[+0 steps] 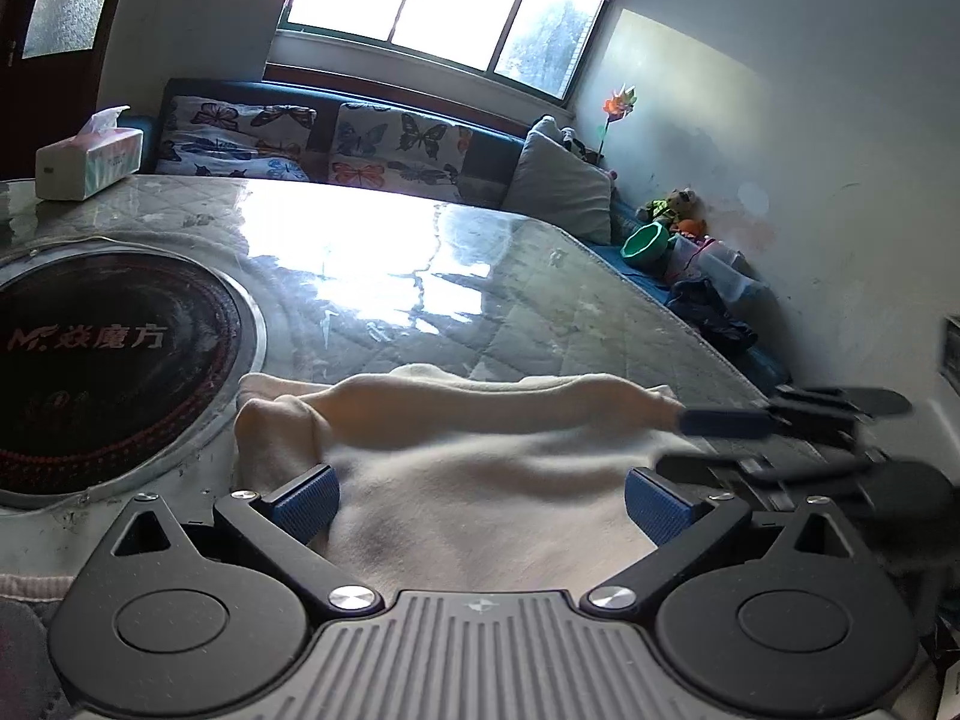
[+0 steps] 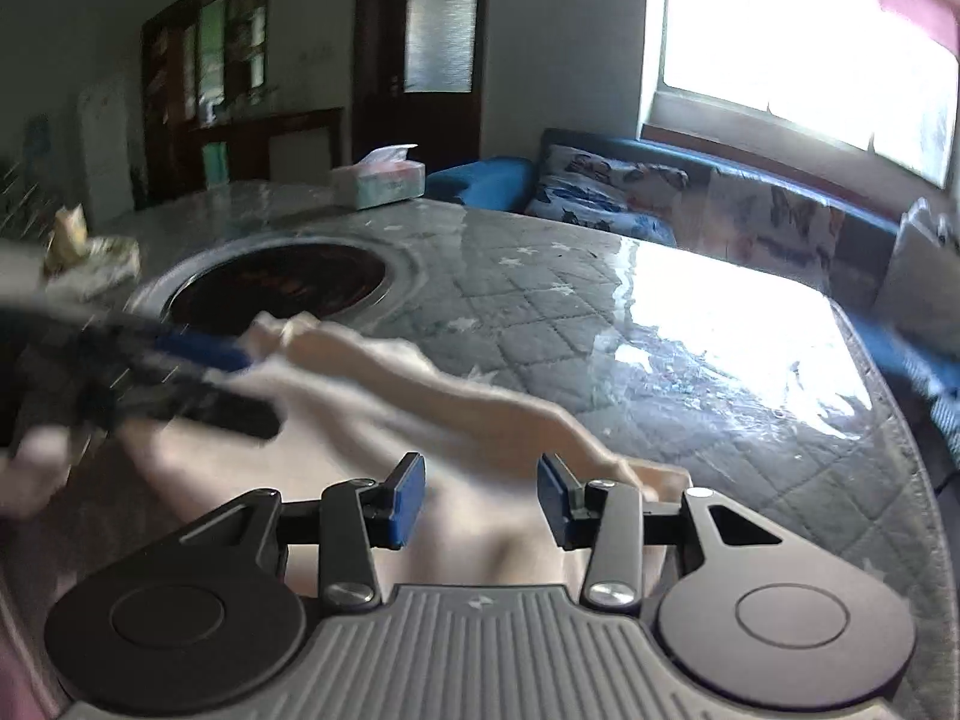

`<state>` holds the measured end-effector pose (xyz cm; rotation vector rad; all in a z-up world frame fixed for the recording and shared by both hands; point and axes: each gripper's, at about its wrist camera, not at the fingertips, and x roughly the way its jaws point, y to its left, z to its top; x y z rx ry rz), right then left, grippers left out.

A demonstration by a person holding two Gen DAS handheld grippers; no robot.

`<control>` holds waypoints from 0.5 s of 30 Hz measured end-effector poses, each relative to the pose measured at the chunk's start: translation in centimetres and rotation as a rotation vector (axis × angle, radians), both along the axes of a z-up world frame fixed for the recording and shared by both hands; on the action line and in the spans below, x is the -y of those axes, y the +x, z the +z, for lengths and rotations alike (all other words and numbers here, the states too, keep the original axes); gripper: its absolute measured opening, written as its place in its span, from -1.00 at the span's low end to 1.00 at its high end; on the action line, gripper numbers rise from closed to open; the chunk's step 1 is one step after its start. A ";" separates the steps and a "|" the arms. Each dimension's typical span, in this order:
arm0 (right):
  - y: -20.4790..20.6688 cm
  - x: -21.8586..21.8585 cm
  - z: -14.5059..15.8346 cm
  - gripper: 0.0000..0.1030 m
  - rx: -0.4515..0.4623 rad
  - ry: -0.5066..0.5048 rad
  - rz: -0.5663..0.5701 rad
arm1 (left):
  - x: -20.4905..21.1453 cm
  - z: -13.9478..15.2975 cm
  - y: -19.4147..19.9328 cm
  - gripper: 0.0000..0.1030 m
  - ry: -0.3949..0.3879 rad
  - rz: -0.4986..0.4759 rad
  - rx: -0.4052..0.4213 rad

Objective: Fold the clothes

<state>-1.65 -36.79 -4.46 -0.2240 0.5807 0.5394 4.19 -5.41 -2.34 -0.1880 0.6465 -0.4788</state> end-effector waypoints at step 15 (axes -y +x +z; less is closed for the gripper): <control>-4.8 2.2 -1.4 -0.19 0.092 0.021 -0.103 | 1.2 -0.7 -0.6 0.97 0.124 0.032 0.045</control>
